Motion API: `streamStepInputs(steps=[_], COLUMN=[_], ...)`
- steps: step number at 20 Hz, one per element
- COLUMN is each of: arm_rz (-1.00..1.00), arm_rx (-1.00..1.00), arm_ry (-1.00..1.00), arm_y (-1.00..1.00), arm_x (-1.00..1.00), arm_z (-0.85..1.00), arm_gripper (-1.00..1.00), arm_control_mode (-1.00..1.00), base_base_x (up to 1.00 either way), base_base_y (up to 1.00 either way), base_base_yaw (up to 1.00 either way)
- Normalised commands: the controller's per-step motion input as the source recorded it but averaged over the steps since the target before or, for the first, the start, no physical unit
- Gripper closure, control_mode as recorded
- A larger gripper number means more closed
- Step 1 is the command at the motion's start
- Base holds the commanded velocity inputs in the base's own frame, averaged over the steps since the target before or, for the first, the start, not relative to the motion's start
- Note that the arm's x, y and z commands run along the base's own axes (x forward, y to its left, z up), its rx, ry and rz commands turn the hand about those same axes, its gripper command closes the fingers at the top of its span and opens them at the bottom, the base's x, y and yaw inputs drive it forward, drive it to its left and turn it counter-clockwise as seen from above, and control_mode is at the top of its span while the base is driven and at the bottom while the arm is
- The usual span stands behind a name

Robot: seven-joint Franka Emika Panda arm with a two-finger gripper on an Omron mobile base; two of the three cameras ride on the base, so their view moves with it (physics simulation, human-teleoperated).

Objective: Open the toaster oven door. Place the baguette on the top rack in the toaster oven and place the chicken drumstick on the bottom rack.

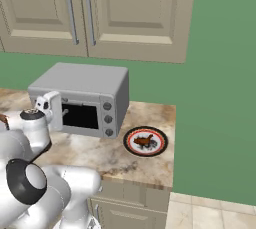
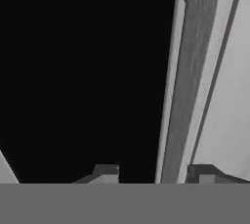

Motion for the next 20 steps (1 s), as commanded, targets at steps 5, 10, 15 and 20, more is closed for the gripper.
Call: streamStepInputs(steps=[5,10,15,20], arm_rz=[0.02,0.07,0.07,0.07], arm_rx=[-0.06,-0.11,-0.11,-0.08], arm_ry=[0.37,0.30,0.48,0.62], arm_y=[0.00,0.00,0.00,0.00], arm_x=[-0.38,-0.73,-0.82,-0.87], arm_z=[-0.63,-0.96,-1.00,-1.00], arm_gripper=[1.00,1.00,1.00,1.00], arm_control_mode=[-1.00,-1.00,-1.00,-1.00], base_base_x=[0.00,0.00,0.00,0.00], base_base_y=[0.00,0.00,0.00,0.00], base_base_yaw=[0.00,0.00,0.00,0.00])
